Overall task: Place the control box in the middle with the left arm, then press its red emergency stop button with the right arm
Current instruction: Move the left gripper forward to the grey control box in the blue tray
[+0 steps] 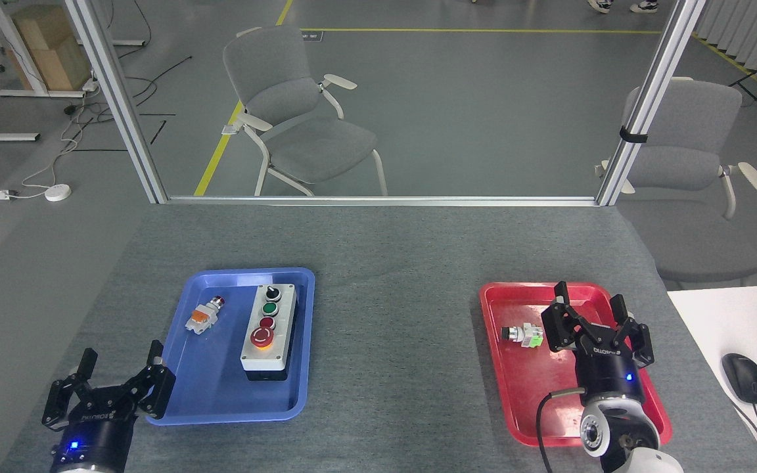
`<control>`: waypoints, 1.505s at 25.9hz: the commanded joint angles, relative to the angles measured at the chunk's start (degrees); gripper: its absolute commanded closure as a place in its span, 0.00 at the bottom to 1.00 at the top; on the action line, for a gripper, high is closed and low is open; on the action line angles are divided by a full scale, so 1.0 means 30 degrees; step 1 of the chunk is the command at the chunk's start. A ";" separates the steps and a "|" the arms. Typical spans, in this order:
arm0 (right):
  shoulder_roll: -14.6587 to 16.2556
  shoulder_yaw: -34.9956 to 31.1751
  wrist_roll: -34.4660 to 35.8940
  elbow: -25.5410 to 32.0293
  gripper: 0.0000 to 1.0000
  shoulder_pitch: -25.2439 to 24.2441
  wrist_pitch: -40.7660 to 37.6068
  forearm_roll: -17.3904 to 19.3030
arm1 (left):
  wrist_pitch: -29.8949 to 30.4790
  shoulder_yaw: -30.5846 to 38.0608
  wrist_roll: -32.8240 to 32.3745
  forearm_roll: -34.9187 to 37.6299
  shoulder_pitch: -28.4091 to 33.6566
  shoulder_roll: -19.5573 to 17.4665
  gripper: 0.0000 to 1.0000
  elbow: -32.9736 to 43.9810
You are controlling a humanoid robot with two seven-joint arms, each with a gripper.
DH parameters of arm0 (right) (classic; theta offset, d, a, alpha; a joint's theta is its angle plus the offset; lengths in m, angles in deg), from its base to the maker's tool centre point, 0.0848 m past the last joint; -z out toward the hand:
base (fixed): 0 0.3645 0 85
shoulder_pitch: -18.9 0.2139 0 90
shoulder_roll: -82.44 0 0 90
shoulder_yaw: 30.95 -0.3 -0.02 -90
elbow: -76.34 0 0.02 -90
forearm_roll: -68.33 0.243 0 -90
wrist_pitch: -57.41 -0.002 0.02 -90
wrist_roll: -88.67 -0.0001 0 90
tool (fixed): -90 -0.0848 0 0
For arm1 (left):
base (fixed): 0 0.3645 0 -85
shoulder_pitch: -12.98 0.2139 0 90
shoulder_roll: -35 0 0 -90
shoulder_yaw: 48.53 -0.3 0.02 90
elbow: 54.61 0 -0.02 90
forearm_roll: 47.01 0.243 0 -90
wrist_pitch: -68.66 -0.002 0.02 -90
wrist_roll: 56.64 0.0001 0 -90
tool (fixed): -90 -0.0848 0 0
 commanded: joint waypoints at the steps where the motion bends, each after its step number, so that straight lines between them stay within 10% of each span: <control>1: 0.0012 0.0012 -0.0004 0.0000 0.00 -0.0005 0.0009 0.0008 | 0.0024 -0.0017 0.0054 -0.0047 -0.0029 0.0024 0.01 -0.0002; 18: -0.0105 -0.0017 -0.0004 -0.0059 0.00 0.0024 0.0009 0.0037 | 0.3305 -0.0808 0.0523 0.0158 0.1348 0.0698 0.01 0.1580; 25: -0.0134 0.0041 -0.0004 -0.0146 0.00 -0.0064 0.0009 0.0037 | 0.0201 -0.4177 0.0259 0.4699 0.1055 0.1811 0.01 -0.0353; 39: -0.0105 0.0100 -0.0004 -0.0264 0.00 -0.0152 -0.0313 0.0066 | -0.0767 -0.4763 -0.2583 0.4963 -0.2900 0.3305 0.01 -0.5715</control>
